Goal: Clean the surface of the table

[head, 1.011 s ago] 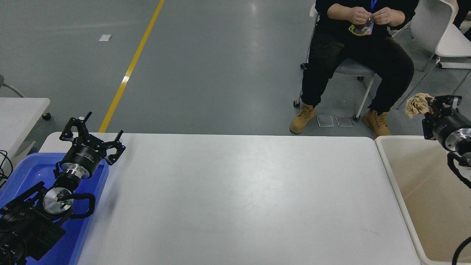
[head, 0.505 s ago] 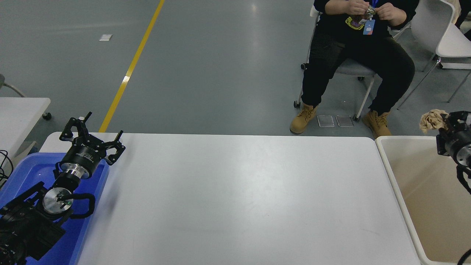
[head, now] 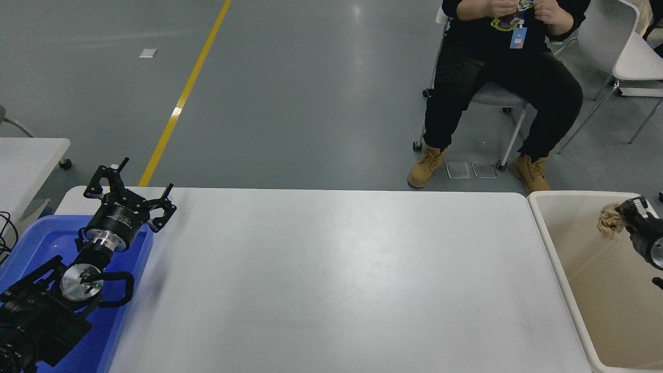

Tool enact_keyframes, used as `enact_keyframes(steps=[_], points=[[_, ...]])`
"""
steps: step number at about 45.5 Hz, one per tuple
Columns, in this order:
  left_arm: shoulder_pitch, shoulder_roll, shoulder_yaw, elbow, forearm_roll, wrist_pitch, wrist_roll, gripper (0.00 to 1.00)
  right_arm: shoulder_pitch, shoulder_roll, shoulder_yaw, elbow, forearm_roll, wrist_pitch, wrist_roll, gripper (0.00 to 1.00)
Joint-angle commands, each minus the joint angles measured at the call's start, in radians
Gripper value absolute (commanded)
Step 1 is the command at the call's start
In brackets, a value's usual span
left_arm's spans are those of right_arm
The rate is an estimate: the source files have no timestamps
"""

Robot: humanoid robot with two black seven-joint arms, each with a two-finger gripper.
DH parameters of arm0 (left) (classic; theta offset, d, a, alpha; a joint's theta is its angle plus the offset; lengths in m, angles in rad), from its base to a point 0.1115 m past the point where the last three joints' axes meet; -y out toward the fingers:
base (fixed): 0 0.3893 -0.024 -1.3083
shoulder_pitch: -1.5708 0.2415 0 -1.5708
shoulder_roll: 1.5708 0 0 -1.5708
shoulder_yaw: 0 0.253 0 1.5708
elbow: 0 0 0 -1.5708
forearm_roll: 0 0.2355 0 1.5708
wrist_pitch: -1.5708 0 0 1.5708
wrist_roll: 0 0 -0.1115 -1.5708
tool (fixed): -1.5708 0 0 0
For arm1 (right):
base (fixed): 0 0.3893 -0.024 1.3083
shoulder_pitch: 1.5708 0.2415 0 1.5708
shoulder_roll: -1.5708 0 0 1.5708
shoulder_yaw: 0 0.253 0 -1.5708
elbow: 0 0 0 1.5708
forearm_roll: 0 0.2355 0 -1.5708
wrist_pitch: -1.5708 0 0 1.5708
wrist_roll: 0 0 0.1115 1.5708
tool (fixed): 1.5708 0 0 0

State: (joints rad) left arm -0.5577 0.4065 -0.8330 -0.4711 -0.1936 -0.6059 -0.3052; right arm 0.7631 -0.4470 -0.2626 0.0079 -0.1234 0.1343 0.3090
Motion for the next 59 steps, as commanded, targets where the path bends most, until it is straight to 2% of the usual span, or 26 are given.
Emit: enact_keyframes(steps=[1,17,35,39,45,52,56,59], points=[[-0.001,0.000,0.000,0.000,0.000,0.000,0.000,1.00,-0.028,-0.002,-0.191,-0.009,-0.108,-0.004,-0.002,0.00],[-0.001,0.000,0.000,0.000,0.000,0.000,0.000,1.00,-0.071,-0.002,-0.230,-0.012,-0.263,-0.004,-0.025,0.00],[0.001,0.000,0.000,0.000,-0.001,0.000,0.000,1.00,-0.088,-0.002,-0.259,-0.052,-0.268,-0.008,-0.025,0.00],[-0.001,0.000,0.000,0.000,0.000,0.000,0.000,1.00,-0.088,-0.001,-0.250,-0.052,-0.254,-0.010,-0.024,0.11],[-0.001,0.000,0.000,0.000,-0.001,0.000,0.000,1.00,-0.088,0.002,-0.247,-0.052,-0.249,-0.034,-0.024,0.45],[-0.001,0.000,0.000,0.000,0.000,0.000,0.000,1.00,-0.090,0.004,-0.245,-0.046,-0.249,-0.097,-0.022,0.73],[0.001,0.000,0.000,0.000,0.000,0.000,0.001,1.00,-0.090,0.004,-0.245,-0.043,-0.249,-0.111,-0.022,0.93],[-0.001,0.000,0.000,-0.001,0.000,0.000,0.000,1.00,-0.090,0.004,-0.245,-0.040,-0.248,-0.110,-0.022,0.96]])
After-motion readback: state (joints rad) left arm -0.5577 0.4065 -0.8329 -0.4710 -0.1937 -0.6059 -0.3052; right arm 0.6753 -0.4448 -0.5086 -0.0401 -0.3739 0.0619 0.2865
